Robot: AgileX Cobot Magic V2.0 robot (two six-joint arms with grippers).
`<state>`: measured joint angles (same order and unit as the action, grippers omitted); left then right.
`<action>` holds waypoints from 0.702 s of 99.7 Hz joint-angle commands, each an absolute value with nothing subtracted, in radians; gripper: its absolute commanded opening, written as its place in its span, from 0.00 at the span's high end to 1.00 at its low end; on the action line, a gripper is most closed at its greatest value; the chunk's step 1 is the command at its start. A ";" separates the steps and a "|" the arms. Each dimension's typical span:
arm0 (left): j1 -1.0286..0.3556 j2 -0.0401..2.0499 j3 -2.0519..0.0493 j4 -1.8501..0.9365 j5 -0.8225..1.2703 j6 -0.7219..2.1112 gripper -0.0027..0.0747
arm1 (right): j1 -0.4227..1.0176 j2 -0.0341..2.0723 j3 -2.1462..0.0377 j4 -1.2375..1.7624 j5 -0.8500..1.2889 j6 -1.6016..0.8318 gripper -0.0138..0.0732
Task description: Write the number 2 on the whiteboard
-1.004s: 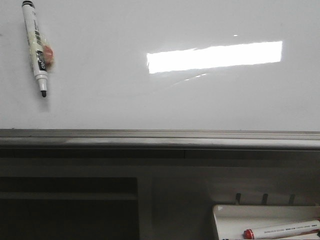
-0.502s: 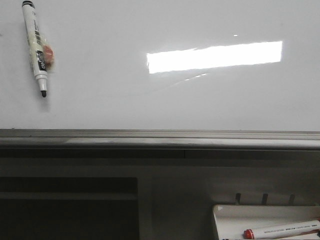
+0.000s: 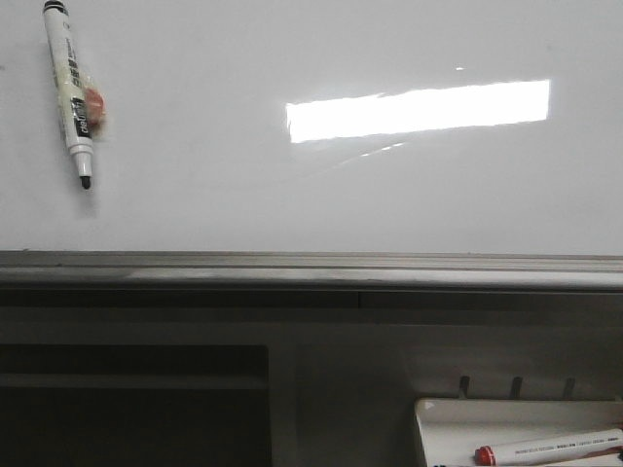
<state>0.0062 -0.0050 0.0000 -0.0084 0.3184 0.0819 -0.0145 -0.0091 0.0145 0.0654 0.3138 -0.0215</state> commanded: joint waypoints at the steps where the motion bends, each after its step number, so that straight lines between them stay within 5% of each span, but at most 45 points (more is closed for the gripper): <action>1: 0.008 -0.031 0.012 -0.059 0.187 0.070 0.99 | -0.020 -0.030 0.040 0.126 0.192 -0.025 0.92; 44: 0.006 -0.031 0.011 -0.145 -0.094 0.077 0.99 | -0.020 -0.030 0.040 0.282 -0.333 -0.025 0.92; 70: 0.006 -0.031 0.008 -0.224 -0.156 0.073 0.99 | -0.020 -0.030 0.027 0.282 -0.302 -0.025 0.92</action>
